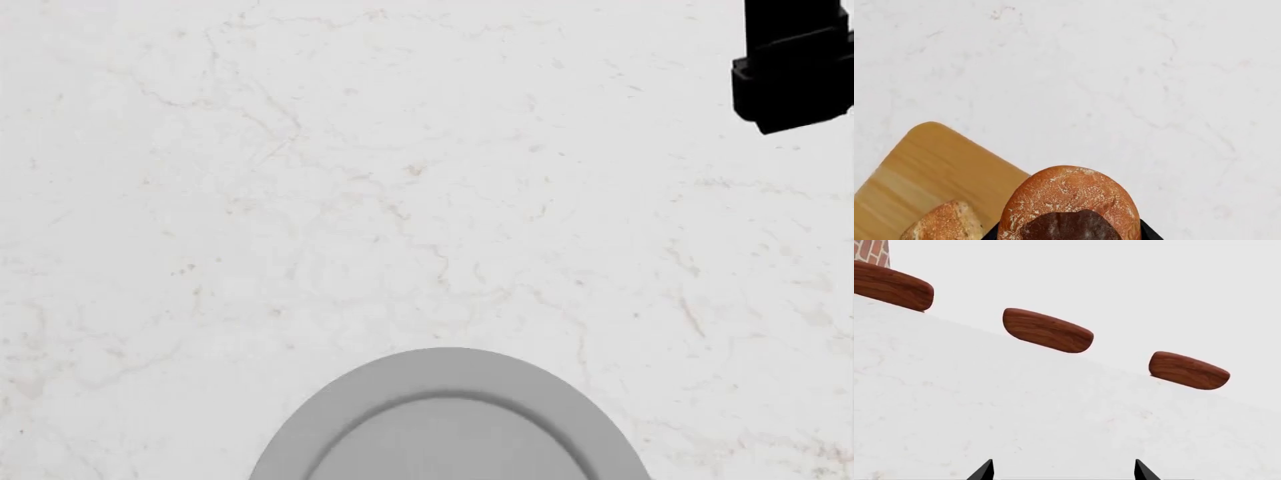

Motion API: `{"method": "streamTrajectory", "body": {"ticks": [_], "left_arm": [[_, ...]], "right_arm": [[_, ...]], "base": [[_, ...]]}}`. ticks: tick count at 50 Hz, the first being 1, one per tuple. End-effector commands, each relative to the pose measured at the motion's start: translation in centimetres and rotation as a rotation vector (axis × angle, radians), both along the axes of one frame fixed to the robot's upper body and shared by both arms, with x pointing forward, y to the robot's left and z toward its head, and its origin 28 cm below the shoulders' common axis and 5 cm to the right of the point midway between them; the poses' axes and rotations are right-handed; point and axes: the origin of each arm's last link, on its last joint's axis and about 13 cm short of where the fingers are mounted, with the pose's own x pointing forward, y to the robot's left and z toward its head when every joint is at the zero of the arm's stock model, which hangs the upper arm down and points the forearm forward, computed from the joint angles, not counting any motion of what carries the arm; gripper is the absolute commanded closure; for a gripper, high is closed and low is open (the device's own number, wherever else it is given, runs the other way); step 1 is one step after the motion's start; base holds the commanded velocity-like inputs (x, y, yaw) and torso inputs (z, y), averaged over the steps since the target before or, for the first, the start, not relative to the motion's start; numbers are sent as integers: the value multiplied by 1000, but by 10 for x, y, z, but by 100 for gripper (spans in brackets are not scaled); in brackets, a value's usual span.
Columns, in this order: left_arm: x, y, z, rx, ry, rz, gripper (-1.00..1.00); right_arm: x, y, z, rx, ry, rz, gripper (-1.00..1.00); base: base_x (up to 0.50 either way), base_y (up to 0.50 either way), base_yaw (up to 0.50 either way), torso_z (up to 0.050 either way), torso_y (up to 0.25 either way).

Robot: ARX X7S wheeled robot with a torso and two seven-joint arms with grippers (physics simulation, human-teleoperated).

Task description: Place all breads on the cutting board.

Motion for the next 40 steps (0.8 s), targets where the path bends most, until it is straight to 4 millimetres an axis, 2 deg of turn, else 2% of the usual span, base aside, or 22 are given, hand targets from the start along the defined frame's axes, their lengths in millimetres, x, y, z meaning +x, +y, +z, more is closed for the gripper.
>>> {"method": "streamTrajectory", "body": {"ticks": [1, 6, 13, 25, 36, 37, 40], "left_arm": [[3, 2, -10, 23, 43, 27, 100], [6, 3, -14, 22, 38, 41, 100], [12, 6, -28, 16, 57, 63, 100], [13, 7, -39, 21, 77, 66, 100], [11, 10, -43, 54, 104, 104, 100], [11, 11, -42, 56, 103, 108, -100], [12, 11, -42, 63, 106, 113, -100]], "right_arm": [[1, -1, -3, 5, 3, -1, -100], [1, -1, -5, 5, 6, -1, -100], [2, -1, -7, 7, 9, 0, -100], [3, 0, -6, 5, 9, 2, -100], [2, -1, -7, 10, 10, 1, -100], [2, -1, -8, 10, 11, 1, -100], [3, -1, -9, 12, 12, 3, -100]], "base": [[0, 0, 0, 0, 0], [0, 8, -1, 0, 0], [0, 6, -1, 0, 0], [0, 7, -1, 0, 0], [0, 8, -1, 0, 0], [0, 0, -5, 0, 0], [0, 9, 0, 0, 0]]}}
